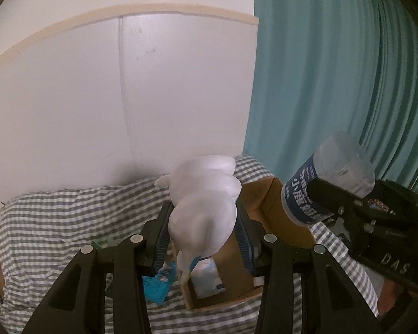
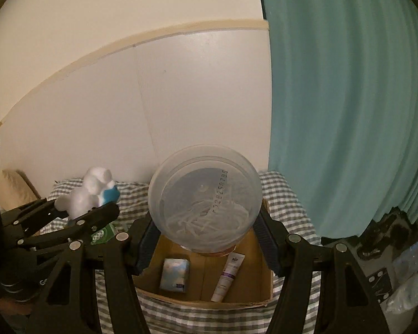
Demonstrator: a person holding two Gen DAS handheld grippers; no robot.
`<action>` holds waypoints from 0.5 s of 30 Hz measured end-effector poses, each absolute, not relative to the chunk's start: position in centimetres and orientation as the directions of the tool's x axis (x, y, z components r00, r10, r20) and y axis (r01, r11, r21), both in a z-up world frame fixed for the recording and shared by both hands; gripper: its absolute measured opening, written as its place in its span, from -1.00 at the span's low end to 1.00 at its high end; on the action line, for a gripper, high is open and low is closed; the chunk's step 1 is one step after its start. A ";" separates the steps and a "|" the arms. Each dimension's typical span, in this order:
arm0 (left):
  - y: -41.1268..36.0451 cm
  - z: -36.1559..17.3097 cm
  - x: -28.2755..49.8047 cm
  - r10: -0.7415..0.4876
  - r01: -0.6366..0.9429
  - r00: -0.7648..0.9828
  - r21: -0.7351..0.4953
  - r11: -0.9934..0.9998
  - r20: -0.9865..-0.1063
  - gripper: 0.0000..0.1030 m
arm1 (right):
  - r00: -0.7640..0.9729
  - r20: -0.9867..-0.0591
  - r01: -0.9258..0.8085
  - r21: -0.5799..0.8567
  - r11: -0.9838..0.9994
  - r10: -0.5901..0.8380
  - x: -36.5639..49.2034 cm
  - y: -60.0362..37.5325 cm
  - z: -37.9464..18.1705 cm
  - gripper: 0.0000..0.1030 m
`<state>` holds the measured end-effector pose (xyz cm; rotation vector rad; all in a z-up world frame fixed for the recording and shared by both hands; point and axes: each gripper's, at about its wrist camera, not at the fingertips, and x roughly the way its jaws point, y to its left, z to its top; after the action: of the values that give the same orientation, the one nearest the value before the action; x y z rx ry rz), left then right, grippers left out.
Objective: Organize objects
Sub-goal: 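Carry the plush toy with the left tool while the right tool carries the jar over the box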
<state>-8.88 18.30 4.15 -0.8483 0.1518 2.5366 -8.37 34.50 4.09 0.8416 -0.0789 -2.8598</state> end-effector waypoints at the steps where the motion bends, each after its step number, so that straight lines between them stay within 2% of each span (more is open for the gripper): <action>1: 18.7 3.6 -9.1 0.390 -0.462 -0.697 -0.040 -0.886 -0.601 -0.15 | -0.825 -0.540 0.133 0.095 -0.987 -0.163 -8.6 34.6 3.6 0.21; 15: 22.0 -2.7 -11.0 0.363 -0.495 -0.610 -0.019 -0.869 -0.705 -0.15 | -0.761 -0.634 0.102 0.095 -0.990 -0.139 -12.1 34.6 0.0 0.21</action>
<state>-11.02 21.96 -2.72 -1.0153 0.2434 2.4430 -12.08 34.56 0.00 1.0253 -0.0828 -2.8318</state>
